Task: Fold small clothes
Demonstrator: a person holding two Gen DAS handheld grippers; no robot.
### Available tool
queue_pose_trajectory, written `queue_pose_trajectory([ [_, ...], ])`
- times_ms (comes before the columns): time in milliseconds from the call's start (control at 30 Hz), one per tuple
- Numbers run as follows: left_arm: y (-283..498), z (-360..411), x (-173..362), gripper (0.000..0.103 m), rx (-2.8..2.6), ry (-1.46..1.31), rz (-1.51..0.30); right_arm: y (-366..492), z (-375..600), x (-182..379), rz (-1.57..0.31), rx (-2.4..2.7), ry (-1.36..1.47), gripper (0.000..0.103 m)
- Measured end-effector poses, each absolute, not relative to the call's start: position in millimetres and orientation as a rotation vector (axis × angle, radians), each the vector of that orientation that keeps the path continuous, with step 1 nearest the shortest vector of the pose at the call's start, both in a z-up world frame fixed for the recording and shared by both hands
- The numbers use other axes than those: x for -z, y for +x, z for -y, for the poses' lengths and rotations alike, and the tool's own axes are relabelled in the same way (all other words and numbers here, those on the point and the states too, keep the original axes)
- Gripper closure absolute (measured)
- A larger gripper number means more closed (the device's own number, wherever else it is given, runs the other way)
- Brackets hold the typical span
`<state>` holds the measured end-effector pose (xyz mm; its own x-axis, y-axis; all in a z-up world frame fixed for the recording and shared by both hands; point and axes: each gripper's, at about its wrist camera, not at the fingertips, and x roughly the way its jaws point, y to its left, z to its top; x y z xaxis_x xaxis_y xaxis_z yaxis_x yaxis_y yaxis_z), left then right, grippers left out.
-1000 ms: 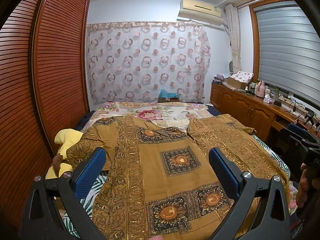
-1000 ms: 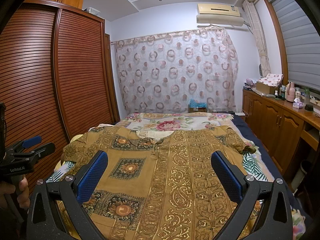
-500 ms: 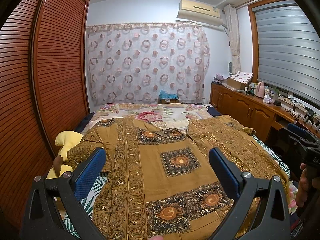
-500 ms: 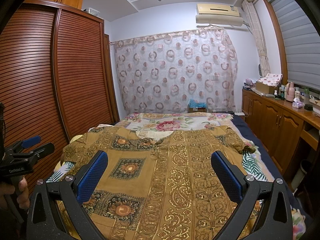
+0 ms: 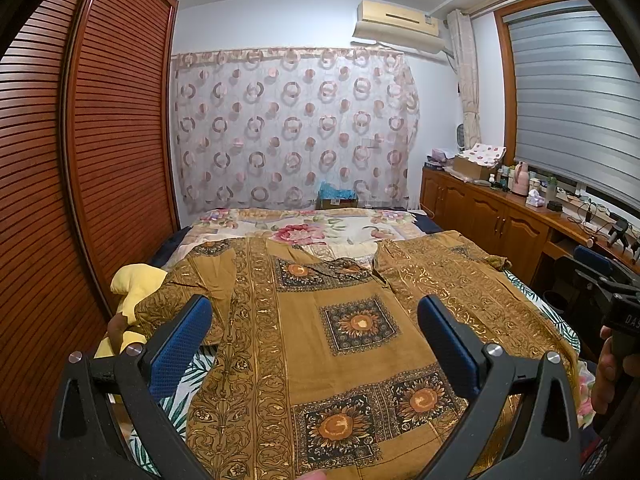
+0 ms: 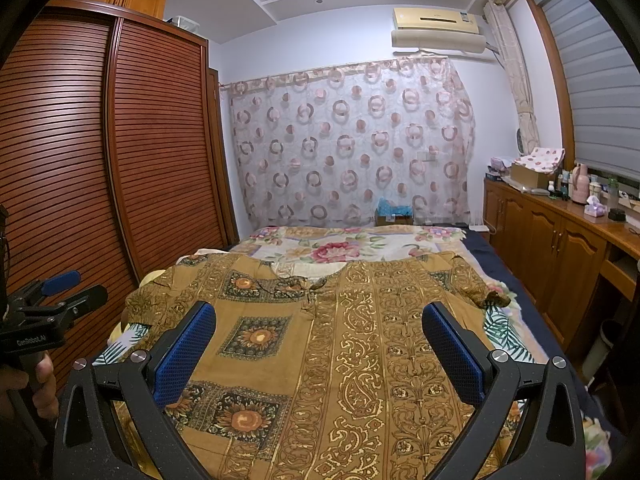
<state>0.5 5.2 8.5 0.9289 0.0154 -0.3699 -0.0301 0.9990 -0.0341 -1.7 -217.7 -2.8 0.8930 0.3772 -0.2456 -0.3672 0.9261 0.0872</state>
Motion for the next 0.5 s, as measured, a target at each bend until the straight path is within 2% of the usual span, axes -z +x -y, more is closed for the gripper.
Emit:
queue_pose_trajectory([
  [500,-0.1,-4.8,-9.4,0.0,-0.024,-0.036,-0.377,-1.9,218.1,2.1,-0.262,-0.388,0.042,0.0],
])
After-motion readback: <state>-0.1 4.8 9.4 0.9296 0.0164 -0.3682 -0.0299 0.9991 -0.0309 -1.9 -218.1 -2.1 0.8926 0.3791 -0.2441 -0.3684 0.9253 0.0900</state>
